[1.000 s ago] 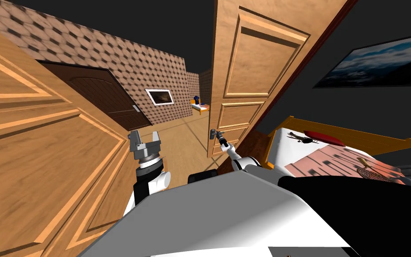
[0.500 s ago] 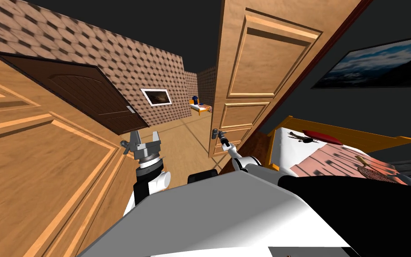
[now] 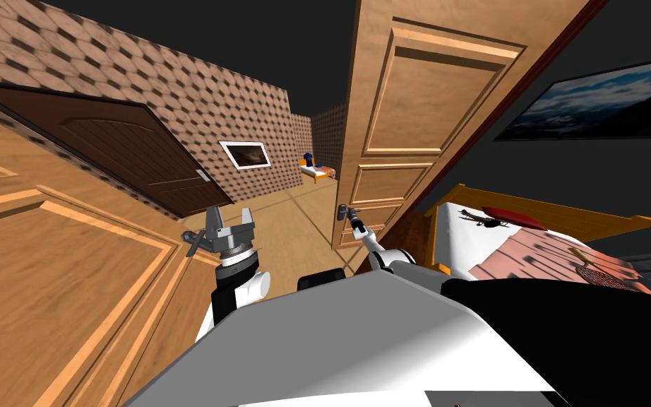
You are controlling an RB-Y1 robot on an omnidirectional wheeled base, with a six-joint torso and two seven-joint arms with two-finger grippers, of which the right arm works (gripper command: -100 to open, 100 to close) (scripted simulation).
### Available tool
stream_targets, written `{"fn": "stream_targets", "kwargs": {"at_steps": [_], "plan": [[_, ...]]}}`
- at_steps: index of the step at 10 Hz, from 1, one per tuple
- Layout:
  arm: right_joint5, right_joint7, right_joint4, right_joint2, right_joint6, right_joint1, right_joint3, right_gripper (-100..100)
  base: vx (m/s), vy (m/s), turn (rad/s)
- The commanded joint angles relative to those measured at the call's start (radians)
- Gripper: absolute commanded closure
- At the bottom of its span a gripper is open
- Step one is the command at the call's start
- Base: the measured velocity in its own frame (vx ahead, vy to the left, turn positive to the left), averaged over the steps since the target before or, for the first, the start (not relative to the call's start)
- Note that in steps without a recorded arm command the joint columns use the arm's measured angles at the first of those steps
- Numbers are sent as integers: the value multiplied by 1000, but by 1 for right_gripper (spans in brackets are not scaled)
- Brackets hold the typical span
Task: Push the door open
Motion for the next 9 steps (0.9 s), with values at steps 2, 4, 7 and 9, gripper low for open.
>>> {"fn": "stream_targets", "kwargs": {"at_steps": [2, 4, 7, 9], "plan": [[-10, 12, -4, -11, -3, -1, -26, 100, 200, 71, -49], [-18, 22, -3, -18, -2, 4, -48, 100, 205, 73, -56], [-30, 37, -1, -28, -1, 10, -78, 100, 208, 76, -59], [-34, 42, 0, -31, -1, 12, -89, 100, 171, 56, -48]]}}
